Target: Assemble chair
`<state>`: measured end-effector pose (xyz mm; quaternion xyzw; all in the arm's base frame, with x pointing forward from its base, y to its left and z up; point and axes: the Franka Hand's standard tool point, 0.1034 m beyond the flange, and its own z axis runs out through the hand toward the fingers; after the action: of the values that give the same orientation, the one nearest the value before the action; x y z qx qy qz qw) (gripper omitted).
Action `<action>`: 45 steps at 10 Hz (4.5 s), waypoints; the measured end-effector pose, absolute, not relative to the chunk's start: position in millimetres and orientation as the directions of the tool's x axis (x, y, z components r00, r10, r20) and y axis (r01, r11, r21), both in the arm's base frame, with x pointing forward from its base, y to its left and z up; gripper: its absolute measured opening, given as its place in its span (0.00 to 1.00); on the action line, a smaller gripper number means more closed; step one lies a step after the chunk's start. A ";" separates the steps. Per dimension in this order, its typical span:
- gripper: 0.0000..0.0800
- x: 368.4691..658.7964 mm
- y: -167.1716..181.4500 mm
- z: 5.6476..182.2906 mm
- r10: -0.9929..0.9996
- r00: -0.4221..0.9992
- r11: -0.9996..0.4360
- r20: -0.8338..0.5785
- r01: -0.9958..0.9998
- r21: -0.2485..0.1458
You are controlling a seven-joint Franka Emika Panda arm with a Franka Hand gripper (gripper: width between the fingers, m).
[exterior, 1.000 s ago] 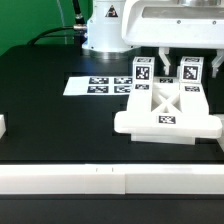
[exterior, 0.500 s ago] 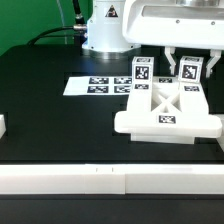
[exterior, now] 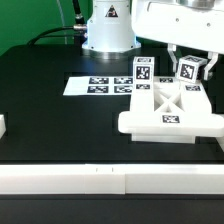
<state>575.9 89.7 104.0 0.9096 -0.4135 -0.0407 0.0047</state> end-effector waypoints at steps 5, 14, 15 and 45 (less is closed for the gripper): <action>0.34 577.9 92.6 103.6 -0.939 0.338 -0.341 -0.067 -0.939 0.039; 0.34 579.0 98.0 104.3 -0.977 -0.205 0.201 -0.060 -0.977 0.067; 0.34 579.3 98.8 104.4 -0.964 -0.260 0.256 -0.057 -0.964 0.068; 0.34 576.7 93.8 105.3 -0.570 0.818 -0.821 -0.081 -0.570 0.030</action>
Offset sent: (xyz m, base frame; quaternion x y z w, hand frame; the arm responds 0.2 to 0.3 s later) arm -0.0023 0.0006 0.0009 0.0200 -0.0028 0.2408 0.9704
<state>576.7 93.8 105.3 0.9533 -0.2989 -0.0433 0.0023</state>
